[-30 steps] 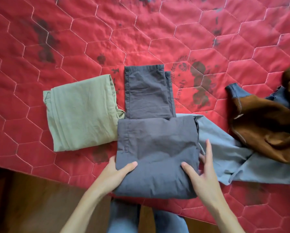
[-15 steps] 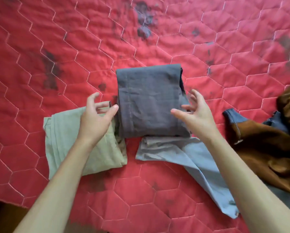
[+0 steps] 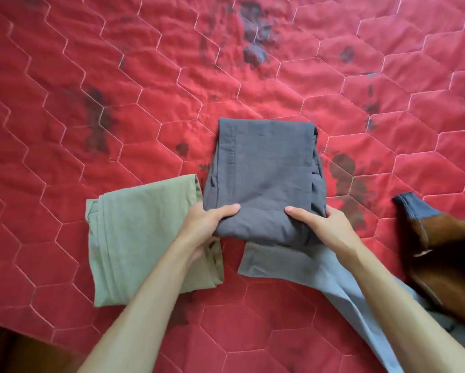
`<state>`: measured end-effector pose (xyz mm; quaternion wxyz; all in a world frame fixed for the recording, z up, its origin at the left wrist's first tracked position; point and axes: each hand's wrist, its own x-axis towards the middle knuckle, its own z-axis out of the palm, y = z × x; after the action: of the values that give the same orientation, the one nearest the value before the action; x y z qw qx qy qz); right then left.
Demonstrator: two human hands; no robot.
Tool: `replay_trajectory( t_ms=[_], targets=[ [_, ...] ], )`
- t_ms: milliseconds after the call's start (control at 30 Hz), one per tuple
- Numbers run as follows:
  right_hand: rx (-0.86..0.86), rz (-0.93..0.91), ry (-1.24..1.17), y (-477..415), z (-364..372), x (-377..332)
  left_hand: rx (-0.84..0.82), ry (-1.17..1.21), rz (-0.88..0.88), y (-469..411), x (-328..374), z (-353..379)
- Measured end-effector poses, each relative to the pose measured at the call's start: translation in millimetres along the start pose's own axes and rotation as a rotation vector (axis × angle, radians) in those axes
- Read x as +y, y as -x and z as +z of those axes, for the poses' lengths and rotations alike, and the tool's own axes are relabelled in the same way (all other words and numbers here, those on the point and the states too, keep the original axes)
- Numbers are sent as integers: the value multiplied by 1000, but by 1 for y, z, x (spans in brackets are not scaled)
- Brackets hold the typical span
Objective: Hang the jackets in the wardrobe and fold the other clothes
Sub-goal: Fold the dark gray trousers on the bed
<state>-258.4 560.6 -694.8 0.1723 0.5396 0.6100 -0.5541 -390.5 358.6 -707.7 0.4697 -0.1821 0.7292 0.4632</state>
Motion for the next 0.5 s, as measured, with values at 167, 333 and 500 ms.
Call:
replay_trajectory(
  t_ms=[167, 333, 500],
  targets=[
    [-214, -207, -192, 64, 40, -31, -4, 116, 199, 69, -1, -72],
    [-447, -248, -61, 110, 121, -13, 126, 76, 176, 129, -50, -166],
    [-306, -243, 305, 110, 184, 36, 404, -452, 39, 98, -132, -196]
  ],
)
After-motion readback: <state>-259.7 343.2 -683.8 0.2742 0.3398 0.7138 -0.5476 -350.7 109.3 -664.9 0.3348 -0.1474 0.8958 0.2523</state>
